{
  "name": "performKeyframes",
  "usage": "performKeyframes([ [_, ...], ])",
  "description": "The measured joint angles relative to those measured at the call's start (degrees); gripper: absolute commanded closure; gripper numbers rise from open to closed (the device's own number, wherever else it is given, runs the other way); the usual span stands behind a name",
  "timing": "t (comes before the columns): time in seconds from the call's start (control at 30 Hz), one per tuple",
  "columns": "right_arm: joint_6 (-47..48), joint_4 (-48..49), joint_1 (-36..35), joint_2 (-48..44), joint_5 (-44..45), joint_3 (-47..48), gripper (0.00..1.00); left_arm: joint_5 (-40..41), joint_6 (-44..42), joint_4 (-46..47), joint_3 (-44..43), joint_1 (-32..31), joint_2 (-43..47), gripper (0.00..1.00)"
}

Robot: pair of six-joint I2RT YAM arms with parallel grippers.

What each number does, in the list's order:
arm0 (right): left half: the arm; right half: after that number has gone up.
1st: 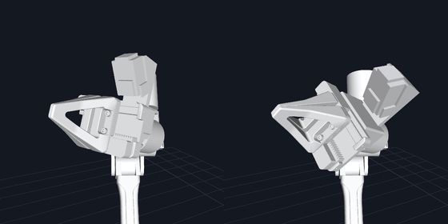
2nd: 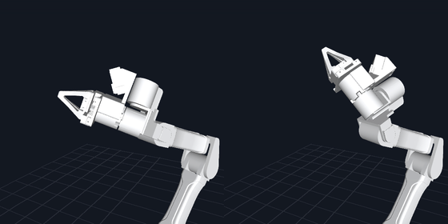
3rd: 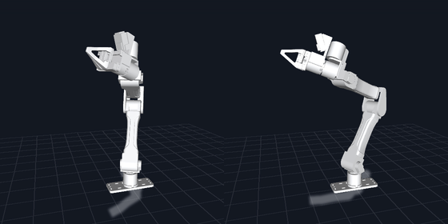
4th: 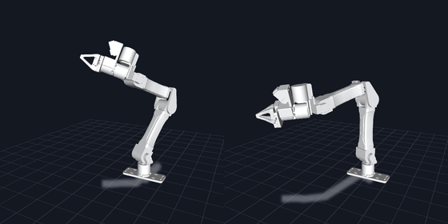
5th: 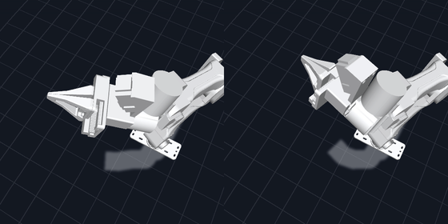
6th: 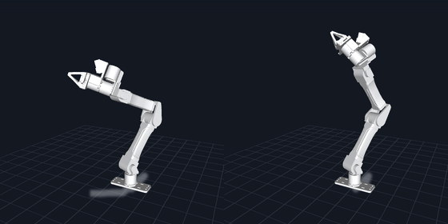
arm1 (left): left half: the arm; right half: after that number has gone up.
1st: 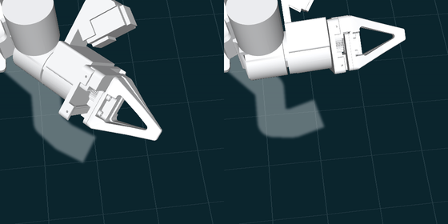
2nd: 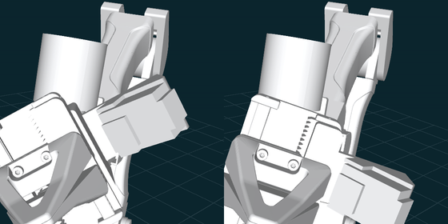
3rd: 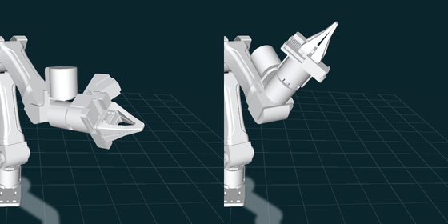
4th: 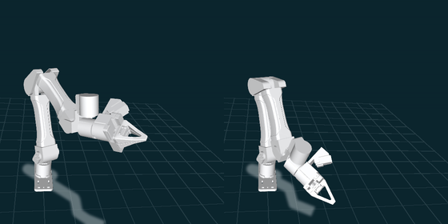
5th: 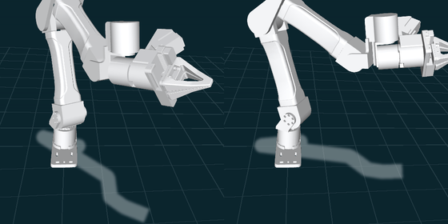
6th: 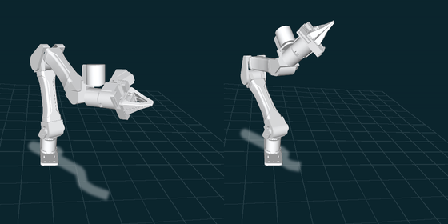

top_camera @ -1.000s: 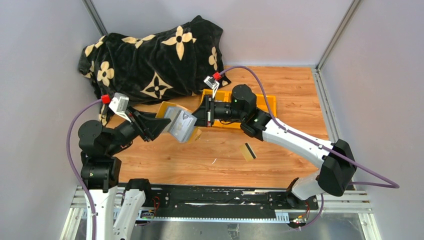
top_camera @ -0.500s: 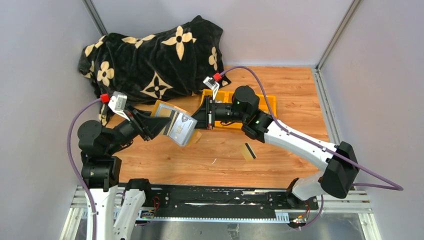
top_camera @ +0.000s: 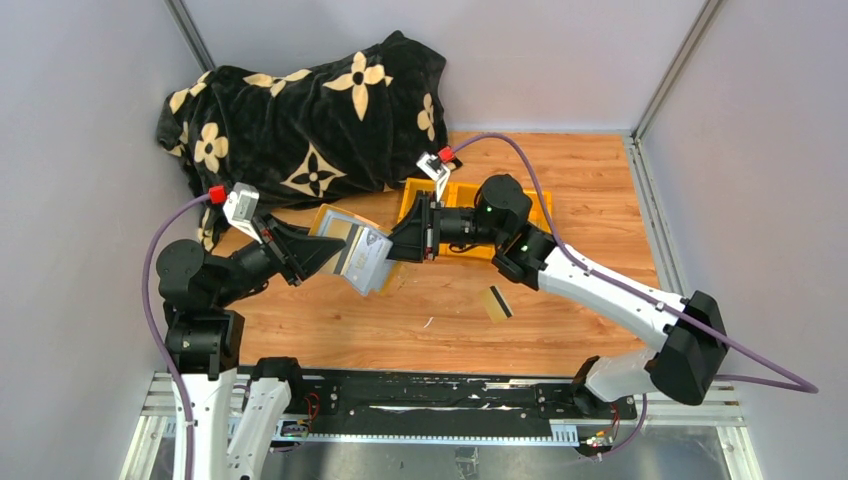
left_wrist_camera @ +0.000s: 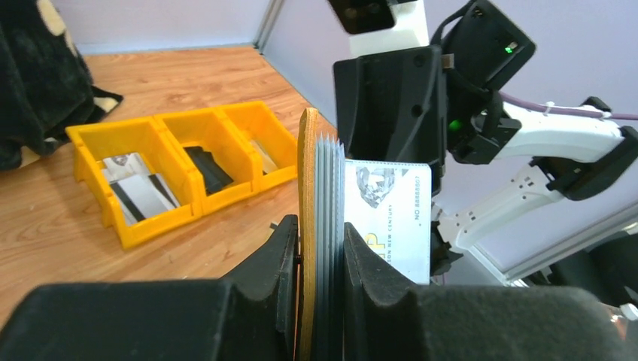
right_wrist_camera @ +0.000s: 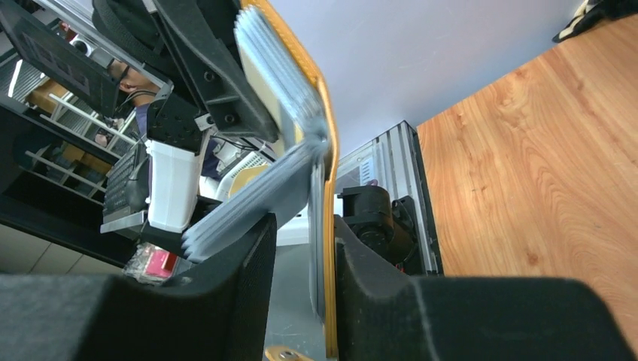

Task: Take the credit cards out of the card holder
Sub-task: Remove the credit card from the card holder.

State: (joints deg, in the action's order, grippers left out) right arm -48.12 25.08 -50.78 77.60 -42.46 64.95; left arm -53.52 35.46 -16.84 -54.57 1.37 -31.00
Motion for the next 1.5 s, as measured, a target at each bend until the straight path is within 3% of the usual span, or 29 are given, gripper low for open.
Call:
performKeyframes([
  [0.13, 0.37, -0.37, 1.73, -1.05, -0.81, 0.00, 0.45, 2.97, -2.60, -2.99, -0.59, -0.02, 0.48, 1.00],
  [0.27, 3.87, -6.78, 5.33, -3.80, -0.39, 0.52, 0.40, 3.89, -4.15, -4.33, -1.51, -0.04, 0.79, 1.00],
  [0.47, 11.63, -19.32, 8.52, -8.17, 6.93, 5.05, 0.32, 3.89, -4.63, -4.81, -1.79, -0.04, 0.90, 1.00],
  [0.53, 12.11, -19.39, 8.61, -9.31, 7.48, 5.35, 0.25, 3.78, -3.87, -4.61, -1.79, -0.04, 0.92, 1.00],
  [0.7, 11.91, -14.53, 8.48, -8.24, 3.80, 5.40, 0.24, 1.16, 0.74, -0.96, -1.33, -0.04, 0.87, 1.00],
  [1.0, 13.22, -8.74, 2.64, 1.68, -0.98, 6.80, 0.22, -1.99, 7.23, 3.32, 0.37, -0.04, 0.37, 1.00],
  [1.07, 11.63, -5.70, 2.19, 3.08, -3.45, 6.75, 0.29, -2.38, 7.76, 3.63, 0.37, -0.04, 0.31, 1.00],
  [1.17, 8.68, -0.50, 2.16, 3.58, -6.60, 6.05, 0.57, -2.89, 7.85, 3.63, 0.37, -0.04, 0.31, 1.00],
  [1.27, 6.62, 2.73, 2.16, 3.58, -8.66, 5.79, 0.84, -2.89, 7.89, 3.63, 0.39, -0.04, 0.31, 0.82],
  [1.3, 5.90, 3.34, 2.16, 3.65, -9.11, 5.79, 0.90, -2.93, 8.11, 3.76, 0.50, -0.04, 0.31, 0.71],
  [1.37, 4.59, 4.15, 2.19, 3.82, -10.21, 5.77, 0.97, -3.15, 8.57, 4.39, 0.76, -0.04, 0.31, 0.60],
  [1.5, 3.96, 4.44, 2.21, 4.35, -11.15, 5.40, 1.00, -3.41, 9.62, 5.11, 1.14, -0.04, 0.31, 0.63],
])
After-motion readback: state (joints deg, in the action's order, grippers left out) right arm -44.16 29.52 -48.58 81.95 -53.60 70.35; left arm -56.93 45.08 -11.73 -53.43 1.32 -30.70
